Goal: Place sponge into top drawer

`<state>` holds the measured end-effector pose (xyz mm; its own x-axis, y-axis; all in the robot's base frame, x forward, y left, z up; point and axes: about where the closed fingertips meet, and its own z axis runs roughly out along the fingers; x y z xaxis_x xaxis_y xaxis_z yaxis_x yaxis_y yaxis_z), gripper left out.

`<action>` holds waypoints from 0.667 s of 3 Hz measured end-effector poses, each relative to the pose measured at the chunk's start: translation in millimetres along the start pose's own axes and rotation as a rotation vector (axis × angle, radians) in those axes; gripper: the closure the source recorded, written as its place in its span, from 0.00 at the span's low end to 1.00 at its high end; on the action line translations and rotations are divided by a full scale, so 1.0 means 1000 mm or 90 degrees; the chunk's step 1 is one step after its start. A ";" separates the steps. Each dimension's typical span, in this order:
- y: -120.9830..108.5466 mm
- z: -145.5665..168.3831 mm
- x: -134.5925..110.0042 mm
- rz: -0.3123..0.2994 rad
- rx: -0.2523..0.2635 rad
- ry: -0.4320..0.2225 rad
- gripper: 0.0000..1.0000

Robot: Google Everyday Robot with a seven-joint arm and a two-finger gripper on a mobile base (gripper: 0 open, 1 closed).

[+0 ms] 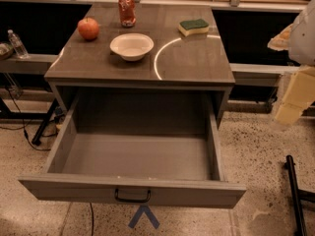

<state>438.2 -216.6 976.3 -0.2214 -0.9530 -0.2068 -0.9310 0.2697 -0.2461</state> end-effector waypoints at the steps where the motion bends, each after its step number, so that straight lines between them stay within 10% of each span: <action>1: 0.000 0.000 0.000 0.000 0.000 0.000 0.00; 2: -0.033 0.014 -0.009 -0.003 0.004 -0.036 0.00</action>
Offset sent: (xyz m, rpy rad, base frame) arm 0.0988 0.0008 -0.0106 0.1357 -0.0438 0.0473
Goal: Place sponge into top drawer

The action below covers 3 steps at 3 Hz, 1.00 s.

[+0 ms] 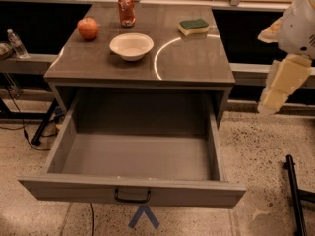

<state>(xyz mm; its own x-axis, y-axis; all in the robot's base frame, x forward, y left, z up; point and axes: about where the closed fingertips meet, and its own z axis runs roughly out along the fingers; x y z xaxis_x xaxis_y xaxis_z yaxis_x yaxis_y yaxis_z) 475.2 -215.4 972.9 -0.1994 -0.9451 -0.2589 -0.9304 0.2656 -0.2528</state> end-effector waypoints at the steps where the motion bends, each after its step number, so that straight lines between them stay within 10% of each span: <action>1: -0.078 0.045 -0.043 -0.010 0.013 -0.093 0.00; 3: -0.176 0.112 -0.117 0.039 0.035 -0.245 0.00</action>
Offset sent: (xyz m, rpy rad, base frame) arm 0.2346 0.0796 -0.0253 0.3106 -0.1503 0.0847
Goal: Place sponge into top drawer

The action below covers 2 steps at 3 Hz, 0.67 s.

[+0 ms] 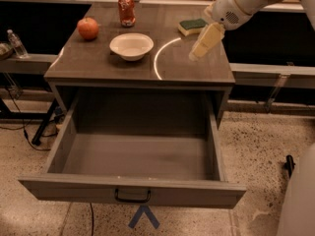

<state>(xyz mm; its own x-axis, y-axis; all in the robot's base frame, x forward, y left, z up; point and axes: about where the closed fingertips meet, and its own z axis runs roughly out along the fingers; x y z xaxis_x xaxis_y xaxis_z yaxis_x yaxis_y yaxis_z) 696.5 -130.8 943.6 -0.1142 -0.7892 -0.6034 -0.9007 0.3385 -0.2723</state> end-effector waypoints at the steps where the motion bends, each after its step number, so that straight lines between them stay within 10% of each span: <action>1: 0.000 0.002 0.002 -0.002 -0.002 0.003 0.00; 2: 0.002 0.001 0.002 -0.003 -0.004 0.005 0.00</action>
Offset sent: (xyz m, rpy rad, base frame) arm 0.0192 -0.0035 -0.0159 0.0502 0.0206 -0.0657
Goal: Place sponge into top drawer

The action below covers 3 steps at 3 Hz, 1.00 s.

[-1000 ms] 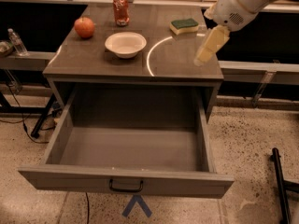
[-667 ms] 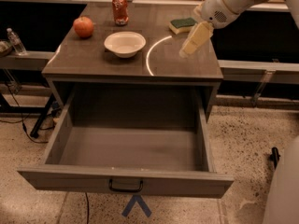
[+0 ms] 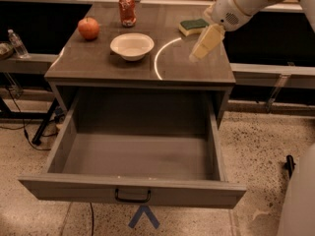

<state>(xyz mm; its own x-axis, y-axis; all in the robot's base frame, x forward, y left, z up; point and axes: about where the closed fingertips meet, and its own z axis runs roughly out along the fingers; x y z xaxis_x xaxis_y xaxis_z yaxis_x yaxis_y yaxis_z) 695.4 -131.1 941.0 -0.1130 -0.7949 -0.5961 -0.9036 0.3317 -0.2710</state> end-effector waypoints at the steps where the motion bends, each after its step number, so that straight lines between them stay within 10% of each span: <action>1: -0.023 0.022 0.001 0.033 0.024 -0.027 0.00; 3: -0.099 0.065 0.012 0.128 0.111 -0.108 0.00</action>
Offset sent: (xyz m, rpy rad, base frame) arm 0.1406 -0.0159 -0.0271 0.2633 -0.1144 -0.2369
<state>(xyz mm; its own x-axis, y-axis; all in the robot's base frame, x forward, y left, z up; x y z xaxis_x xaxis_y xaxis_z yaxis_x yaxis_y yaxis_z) 809.8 -140.5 911.9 -0.1986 -0.6127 -0.7649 -0.7841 0.5675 -0.2511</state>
